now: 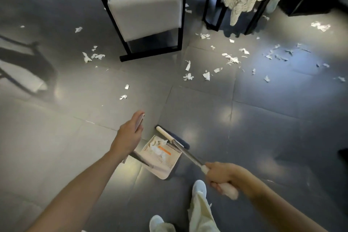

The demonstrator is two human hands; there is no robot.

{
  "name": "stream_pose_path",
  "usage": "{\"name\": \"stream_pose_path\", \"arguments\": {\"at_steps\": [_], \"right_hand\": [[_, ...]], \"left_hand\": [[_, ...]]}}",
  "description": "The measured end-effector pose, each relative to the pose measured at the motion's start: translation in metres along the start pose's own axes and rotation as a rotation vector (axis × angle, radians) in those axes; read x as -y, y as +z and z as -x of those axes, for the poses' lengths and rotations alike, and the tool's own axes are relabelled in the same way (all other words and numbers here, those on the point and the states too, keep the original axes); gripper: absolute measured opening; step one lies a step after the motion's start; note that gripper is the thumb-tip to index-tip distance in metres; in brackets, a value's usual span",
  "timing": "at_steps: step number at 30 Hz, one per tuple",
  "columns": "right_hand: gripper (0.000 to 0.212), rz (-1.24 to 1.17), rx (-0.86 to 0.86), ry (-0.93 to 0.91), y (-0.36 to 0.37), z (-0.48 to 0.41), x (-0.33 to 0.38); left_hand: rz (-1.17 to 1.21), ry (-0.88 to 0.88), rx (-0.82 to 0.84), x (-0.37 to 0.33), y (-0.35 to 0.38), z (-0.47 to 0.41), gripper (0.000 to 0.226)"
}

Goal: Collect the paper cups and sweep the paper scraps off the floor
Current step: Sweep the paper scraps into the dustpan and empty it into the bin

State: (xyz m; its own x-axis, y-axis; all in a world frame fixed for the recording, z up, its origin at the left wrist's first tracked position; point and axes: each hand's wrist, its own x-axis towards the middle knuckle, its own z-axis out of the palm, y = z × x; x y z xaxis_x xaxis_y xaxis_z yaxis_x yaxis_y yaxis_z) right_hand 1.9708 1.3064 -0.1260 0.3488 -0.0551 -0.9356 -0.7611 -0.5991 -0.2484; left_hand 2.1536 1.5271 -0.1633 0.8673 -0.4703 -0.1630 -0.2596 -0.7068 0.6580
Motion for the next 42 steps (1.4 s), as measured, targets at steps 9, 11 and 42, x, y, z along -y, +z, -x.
{"name": "stream_pose_path", "arguments": {"at_steps": [9, 11, 42], "right_hand": [[0.050, -0.460, 0.057, -0.058, 0.024, 0.044, 0.049], [0.049, -0.413, 0.023, -0.104, 0.024, 0.046, 0.070], [0.013, -0.250, -0.170, -0.102, -0.198, -0.246, 0.409]], "left_hand": [[0.017, -0.094, -0.037, 0.053, -0.043, 0.054, 0.038], [0.000, -0.100, -0.065, 0.066, -0.054, 0.067, 0.037], [0.094, -0.470, -0.293, 0.168, -0.151, -0.073, 0.039]]}}
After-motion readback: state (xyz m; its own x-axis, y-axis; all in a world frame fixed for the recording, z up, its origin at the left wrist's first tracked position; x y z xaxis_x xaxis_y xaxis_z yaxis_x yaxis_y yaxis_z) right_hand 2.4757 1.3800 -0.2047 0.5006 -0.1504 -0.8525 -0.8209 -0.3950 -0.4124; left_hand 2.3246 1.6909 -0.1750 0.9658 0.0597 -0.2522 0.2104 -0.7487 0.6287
